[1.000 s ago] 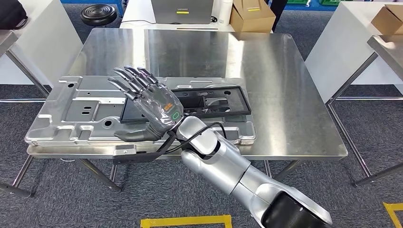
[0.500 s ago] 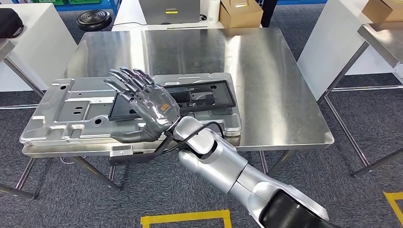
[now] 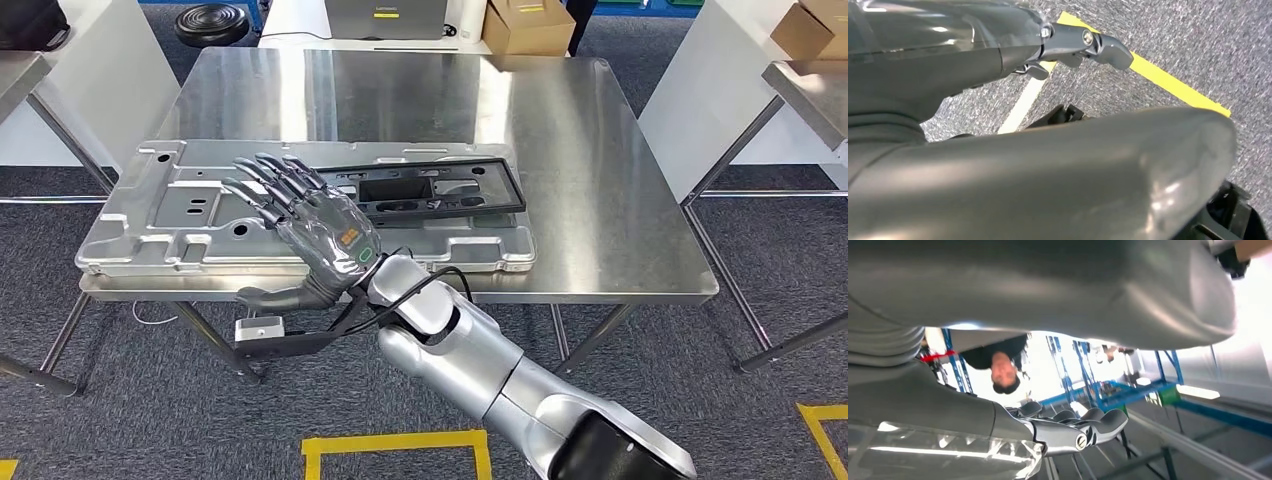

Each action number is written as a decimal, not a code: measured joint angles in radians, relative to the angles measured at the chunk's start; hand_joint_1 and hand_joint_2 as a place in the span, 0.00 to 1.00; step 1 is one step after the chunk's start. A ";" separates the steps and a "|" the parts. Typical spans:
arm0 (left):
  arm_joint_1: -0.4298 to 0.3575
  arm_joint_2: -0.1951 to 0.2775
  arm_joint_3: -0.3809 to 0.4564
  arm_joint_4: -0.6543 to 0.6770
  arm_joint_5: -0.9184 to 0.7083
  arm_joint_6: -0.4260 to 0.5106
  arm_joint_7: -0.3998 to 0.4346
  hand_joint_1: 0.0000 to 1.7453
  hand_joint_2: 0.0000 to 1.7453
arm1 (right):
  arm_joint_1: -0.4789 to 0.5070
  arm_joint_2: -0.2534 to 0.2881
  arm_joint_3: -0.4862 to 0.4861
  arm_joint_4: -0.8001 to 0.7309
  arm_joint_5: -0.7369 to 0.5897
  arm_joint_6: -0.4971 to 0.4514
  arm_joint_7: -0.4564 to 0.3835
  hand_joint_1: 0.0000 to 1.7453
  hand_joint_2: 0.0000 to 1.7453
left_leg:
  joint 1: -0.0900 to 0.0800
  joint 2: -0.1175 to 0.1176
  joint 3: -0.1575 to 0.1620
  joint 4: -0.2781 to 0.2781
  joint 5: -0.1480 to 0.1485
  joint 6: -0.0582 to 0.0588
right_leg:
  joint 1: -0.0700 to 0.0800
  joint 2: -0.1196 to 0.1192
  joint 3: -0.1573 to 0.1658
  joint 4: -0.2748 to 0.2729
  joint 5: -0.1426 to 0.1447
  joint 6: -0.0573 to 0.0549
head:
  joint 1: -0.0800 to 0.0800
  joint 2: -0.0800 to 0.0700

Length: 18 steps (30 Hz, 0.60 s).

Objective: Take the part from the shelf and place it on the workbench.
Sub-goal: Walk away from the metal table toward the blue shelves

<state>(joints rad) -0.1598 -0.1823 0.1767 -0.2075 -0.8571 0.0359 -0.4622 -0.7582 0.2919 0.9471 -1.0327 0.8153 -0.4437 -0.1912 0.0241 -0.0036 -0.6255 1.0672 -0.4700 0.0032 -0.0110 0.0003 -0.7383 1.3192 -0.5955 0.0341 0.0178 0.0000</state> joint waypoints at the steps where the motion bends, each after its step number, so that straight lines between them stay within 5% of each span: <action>1: 0.000 0.000 0.000 0.000 0.000 0.000 0.000 0.00 0.00 | 0.005 0.000 0.001 0.000 -0.003 0.001 -0.001 0.00 0.00 | -0.001 0.000 -0.004 0.000 0.004 0.000 | 0.000 0.000 0.013 -0.006 0.008 -0.001 | 0.005 0.000; 4: 0.000 0.000 0.000 0.000 0.001 0.000 0.000 0.00 0.00 | 0.010 0.004 0.005 0.000 -0.027 0.010 -0.011 0.00 0.00 | -0.003 -0.001 -0.011 0.000 0.013 -0.007 | 0.005 0.000 0.133 -0.192 0.077 -0.011 | 0.016 0.000; 6: -0.001 0.000 0.000 0.000 0.001 0.000 0.000 0.00 0.00 | 0.017 0.011 0.007 0.000 -0.062 0.026 -0.025 0.00 0.00 | -0.004 0.000 -0.015 -0.001 0.021 -0.018 | 0.012 0.001 0.178 -0.275 0.093 -0.016 | 0.018 0.000; 10: -0.001 -0.001 0.000 0.000 0.002 0.000 -0.001 0.00 0.00 | 0.049 0.026 0.018 0.010 -0.116 0.043 -0.048 0.00 0.00 | -0.002 0.000 -0.024 0.005 0.017 -0.041 | 0.012 0.000 0.171 -0.291 0.110 -0.030 | 0.011 0.000; 15: 0.000 0.000 0.000 0.000 0.004 0.000 0.000 0.00 0.00 | 0.079 0.046 0.038 0.048 -0.179 0.069 -0.072 0.00 0.00 | -0.002 0.000 -0.103 0.254 -0.132 -0.048 | 0.010 -0.003 0.140 -0.295 0.139 -0.050 | -0.025 0.000; 16: 0.001 0.000 0.000 0.000 0.004 0.000 0.000 0.00 0.00 | 0.087 0.049 0.041 0.056 -0.188 0.074 -0.076 0.00 0.00 | -0.001 0.000 -0.093 0.255 -0.129 -0.049 | 0.009 -0.003 0.133 -0.294 0.143 -0.049 | -0.029 0.000; 18: 0.000 0.002 0.000 0.000 0.005 0.000 0.001 0.00 0.00 | 0.098 0.055 0.047 0.070 -0.203 0.081 -0.082 0.00 0.00 | 0.002 0.001 -0.020 0.149 -0.085 -0.050 | 0.007 -0.003 0.121 -0.288 0.150 -0.045 | -0.037 0.000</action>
<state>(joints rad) -0.1597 -0.1808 0.1770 -0.2075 -0.8525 0.0355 -0.4616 -0.6598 0.3469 0.9946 -0.9627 0.6121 -0.3622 -0.2731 0.0264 -0.0030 -0.6455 1.2158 -0.5554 -0.0471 -0.0044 -0.0028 -0.6173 1.0310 -0.4455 -0.0106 -0.0195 0.0000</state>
